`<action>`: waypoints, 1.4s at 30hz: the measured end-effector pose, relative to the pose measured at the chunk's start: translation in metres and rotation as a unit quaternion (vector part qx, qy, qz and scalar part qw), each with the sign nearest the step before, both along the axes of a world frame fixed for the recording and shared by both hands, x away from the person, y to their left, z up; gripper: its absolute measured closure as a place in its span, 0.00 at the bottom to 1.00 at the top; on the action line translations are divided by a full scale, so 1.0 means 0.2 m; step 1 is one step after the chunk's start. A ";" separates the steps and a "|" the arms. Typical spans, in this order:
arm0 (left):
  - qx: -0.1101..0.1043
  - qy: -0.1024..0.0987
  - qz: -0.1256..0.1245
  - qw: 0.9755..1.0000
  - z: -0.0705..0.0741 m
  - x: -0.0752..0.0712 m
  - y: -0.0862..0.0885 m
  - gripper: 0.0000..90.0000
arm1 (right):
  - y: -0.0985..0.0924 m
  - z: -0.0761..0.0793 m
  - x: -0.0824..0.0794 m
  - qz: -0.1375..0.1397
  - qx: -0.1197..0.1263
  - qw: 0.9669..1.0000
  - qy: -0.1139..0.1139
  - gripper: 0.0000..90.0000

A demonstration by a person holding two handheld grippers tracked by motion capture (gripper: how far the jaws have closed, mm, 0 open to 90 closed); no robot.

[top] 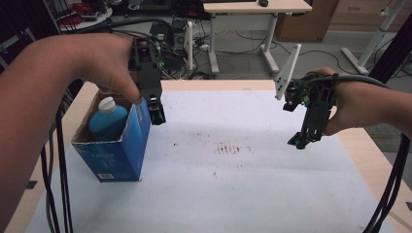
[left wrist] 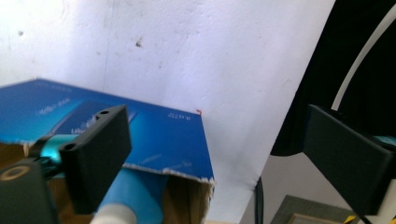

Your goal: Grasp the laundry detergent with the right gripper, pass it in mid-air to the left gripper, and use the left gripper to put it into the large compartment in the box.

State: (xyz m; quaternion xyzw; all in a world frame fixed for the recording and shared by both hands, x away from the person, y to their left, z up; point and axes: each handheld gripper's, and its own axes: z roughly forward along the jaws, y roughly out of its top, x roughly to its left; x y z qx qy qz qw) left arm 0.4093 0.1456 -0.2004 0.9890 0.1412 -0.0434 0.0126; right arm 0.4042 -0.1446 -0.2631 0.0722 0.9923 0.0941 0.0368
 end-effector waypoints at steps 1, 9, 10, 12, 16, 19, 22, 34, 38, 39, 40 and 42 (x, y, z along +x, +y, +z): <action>-0.001 -0.003 -0.008 1.000 -0.01 0.00 -0.01 0.08 | 0.00 -0.01 0.00 0.001 -0.006 1.000 0.003 0.01; 0.002 0.000 -0.040 0.999 -0.06 0.02 -0.08 0.02 | 0.00 -0.07 0.06 0.010 -0.039 0.999 0.018 0.01; 0.006 0.004 -0.042 0.999 -0.07 0.02 -0.08 0.02 | 0.00 -0.08 0.06 0.010 -0.040 0.999 0.021 0.01; 0.003 -0.003 -0.046 0.999 -0.08 0.02 -0.09 0.02 | -0.01 -0.09 0.08 0.009 -0.044 0.999 0.022 0.01; 0.004 -0.002 -0.053 0.999 -0.09 0.01 -0.11 0.02 | -0.01 -0.11 0.10 0.008 -0.051 0.998 0.027 0.01; 0.005 -0.002 -0.057 0.998 -0.10 0.01 -0.13 0.02 | -0.01 -0.12 0.10 0.009 -0.051 0.998 0.030 0.01; 0.000 0.001 -0.061 0.998 -0.10 0.00 -0.14 0.02 | -0.01 -0.12 0.11 0.014 -0.048 0.998 0.029 0.01; 0.002 0.003 -0.068 0.998 -0.12 0.00 -0.18 0.02 | 0.00 -0.13 0.10 0.019 -0.051 0.998 0.032 0.01; 0.002 0.002 -0.070 0.998 -0.12 0.01 -0.18 0.02 | 0.00 -0.13 0.10 0.018 -0.054 0.998 0.035 0.01; 0.002 0.003 -0.070 0.998 -0.12 0.00 -0.18 0.02 | 0.00 -0.13 0.11 0.019 -0.055 0.998 0.035 0.01; 0.002 0.003 -0.070 0.998 -0.13 0.00 -0.18 0.02 | 0.00 -0.14 0.11 0.019 -0.054 0.998 0.035 0.01; 0.005 0.003 -0.072 0.997 -0.13 0.01 -0.19 0.02 | -0.01 -0.14 0.11 0.018 -0.055 0.998 0.035 0.01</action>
